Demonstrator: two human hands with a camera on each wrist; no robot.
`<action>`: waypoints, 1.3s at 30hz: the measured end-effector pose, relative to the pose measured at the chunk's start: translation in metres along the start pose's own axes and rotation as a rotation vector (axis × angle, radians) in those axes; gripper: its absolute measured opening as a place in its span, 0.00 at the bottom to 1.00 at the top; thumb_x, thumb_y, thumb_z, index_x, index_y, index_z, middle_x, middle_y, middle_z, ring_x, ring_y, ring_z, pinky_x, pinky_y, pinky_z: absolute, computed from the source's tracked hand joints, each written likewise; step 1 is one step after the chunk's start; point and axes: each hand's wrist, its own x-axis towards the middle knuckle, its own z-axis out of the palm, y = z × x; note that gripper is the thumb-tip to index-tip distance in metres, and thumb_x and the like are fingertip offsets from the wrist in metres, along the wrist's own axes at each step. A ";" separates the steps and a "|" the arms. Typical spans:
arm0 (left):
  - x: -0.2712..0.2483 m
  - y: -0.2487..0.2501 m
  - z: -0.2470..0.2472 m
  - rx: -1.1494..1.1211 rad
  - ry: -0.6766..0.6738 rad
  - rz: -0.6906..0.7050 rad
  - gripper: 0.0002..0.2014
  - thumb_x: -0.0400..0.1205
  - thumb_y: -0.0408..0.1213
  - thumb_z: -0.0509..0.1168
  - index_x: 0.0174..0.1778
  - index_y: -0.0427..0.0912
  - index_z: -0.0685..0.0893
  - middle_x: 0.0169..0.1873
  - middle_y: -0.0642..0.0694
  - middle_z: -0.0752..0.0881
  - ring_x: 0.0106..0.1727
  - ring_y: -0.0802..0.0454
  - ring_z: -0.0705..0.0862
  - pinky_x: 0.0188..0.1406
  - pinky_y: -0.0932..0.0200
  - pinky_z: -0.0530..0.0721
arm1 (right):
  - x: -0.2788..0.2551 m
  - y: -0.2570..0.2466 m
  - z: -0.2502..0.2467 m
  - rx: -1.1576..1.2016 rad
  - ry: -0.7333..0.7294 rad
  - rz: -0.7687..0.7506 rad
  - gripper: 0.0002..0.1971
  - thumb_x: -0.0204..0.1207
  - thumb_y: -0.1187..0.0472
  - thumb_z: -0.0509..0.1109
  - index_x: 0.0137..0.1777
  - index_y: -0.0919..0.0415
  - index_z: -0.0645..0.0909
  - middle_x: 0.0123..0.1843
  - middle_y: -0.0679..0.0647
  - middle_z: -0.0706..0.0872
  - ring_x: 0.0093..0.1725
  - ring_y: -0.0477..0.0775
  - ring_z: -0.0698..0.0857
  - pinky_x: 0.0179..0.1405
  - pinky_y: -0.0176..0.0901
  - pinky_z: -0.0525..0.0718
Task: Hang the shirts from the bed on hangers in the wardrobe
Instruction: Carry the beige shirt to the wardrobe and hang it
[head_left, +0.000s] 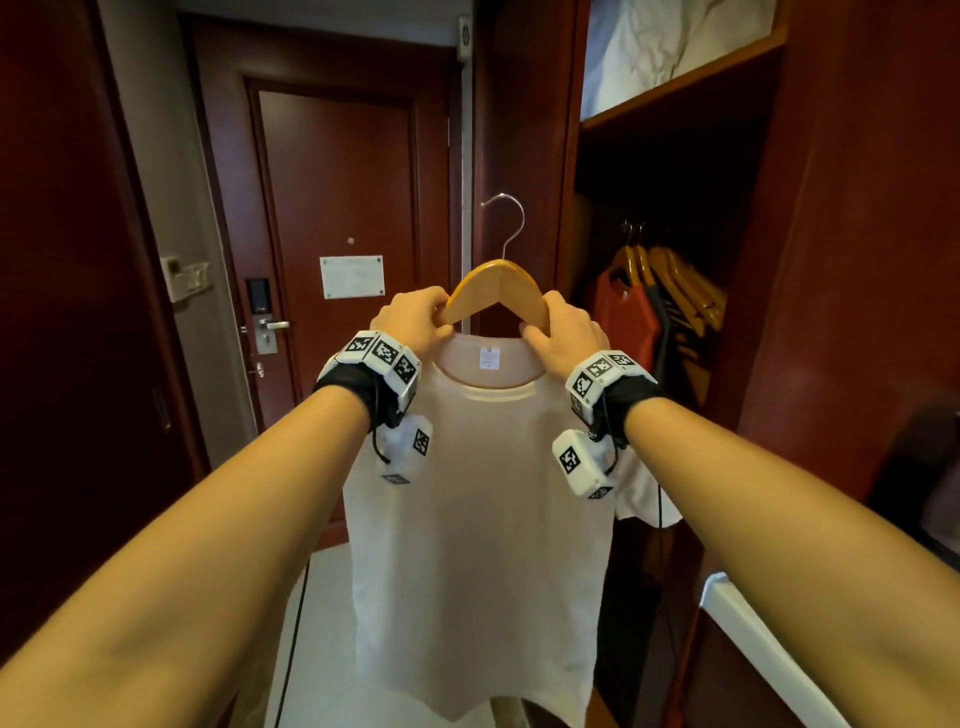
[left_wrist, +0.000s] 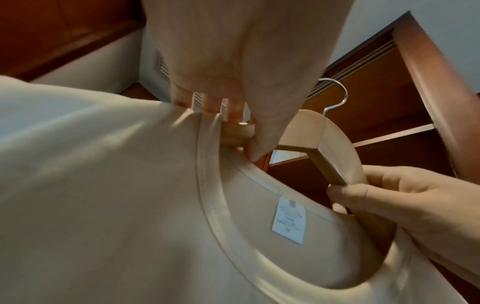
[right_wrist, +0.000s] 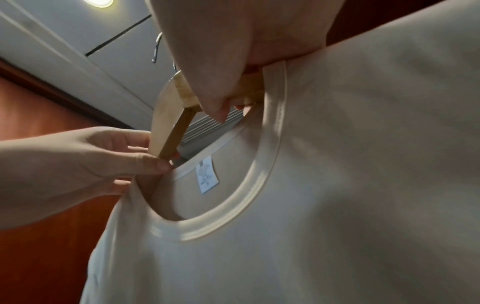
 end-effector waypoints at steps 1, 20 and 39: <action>0.014 0.005 0.007 0.001 -0.007 0.019 0.06 0.79 0.38 0.67 0.50 0.49 0.80 0.43 0.47 0.85 0.46 0.41 0.84 0.42 0.53 0.76 | 0.012 0.006 0.001 0.003 0.003 0.007 0.13 0.85 0.50 0.64 0.62 0.56 0.72 0.48 0.51 0.79 0.45 0.57 0.78 0.45 0.48 0.73; 0.247 0.052 0.181 -0.259 -0.274 0.376 0.10 0.77 0.47 0.74 0.39 0.50 0.79 0.35 0.50 0.83 0.37 0.53 0.82 0.31 0.58 0.72 | 0.165 0.145 0.037 -0.350 0.144 0.343 0.15 0.81 0.54 0.63 0.65 0.55 0.70 0.50 0.54 0.82 0.45 0.59 0.78 0.45 0.51 0.74; 0.377 0.142 0.313 -0.401 -0.372 0.736 0.12 0.85 0.48 0.64 0.54 0.45 0.86 0.47 0.48 0.85 0.55 0.46 0.84 0.57 0.48 0.82 | 0.226 0.276 0.019 -0.818 -0.036 0.677 0.07 0.81 0.55 0.62 0.57 0.51 0.70 0.41 0.51 0.81 0.46 0.59 0.81 0.62 0.58 0.71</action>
